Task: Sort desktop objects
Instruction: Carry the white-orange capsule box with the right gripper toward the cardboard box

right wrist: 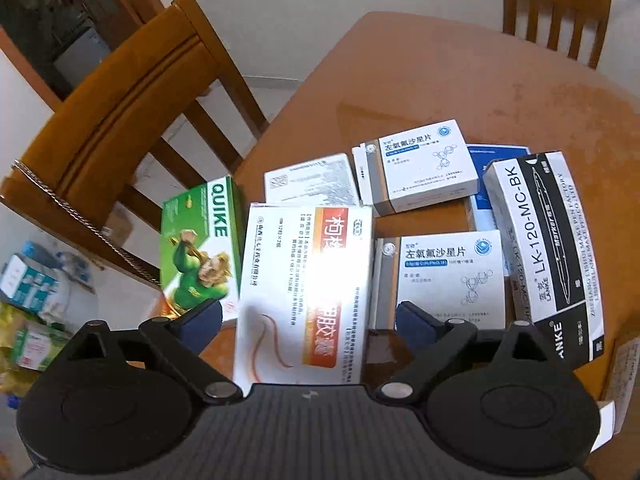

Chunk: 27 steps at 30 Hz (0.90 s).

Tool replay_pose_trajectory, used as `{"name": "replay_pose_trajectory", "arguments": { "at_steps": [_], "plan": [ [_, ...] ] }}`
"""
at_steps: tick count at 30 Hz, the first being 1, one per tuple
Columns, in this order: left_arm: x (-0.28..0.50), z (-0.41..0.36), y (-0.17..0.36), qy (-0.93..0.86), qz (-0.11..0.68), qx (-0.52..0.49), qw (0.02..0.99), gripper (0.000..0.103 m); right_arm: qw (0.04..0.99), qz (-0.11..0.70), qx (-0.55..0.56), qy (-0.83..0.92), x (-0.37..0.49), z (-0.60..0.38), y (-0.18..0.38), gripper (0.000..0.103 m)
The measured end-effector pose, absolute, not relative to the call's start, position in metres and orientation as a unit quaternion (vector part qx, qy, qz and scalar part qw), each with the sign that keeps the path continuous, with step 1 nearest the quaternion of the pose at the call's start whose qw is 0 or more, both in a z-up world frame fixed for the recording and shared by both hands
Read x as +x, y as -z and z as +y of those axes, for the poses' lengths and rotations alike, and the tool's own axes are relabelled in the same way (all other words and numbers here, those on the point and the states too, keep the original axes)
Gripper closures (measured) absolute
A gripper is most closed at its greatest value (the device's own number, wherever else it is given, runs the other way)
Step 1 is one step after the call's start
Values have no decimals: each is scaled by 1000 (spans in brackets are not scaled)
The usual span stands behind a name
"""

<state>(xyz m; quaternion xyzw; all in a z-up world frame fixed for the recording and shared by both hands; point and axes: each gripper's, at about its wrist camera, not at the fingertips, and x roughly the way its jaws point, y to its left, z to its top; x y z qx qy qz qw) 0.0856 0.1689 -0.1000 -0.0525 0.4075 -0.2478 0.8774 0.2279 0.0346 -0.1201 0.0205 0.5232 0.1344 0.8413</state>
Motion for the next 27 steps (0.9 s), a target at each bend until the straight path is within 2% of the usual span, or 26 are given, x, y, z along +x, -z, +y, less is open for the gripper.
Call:
{"name": "replay_pose_trajectory", "arguments": {
  "at_steps": [3,14,16,18,27],
  "plan": [
    [88,170,104,248,409,-56,876,0,847,517,0,-125,222,44,126,1],
    [87,173,111,257,416,-57,870,0,842,520,-82,-118,210,71,134,0],
    [88,173,113,256,419,-56,869,0,841,520,-93,-117,208,74,136,2],
    [88,174,114,256,419,-55,869,0,839,521,-101,-118,206,75,138,14],
    [88,169,112,263,417,-53,868,0,827,543,-54,-134,202,53,128,15]
  ]
}}
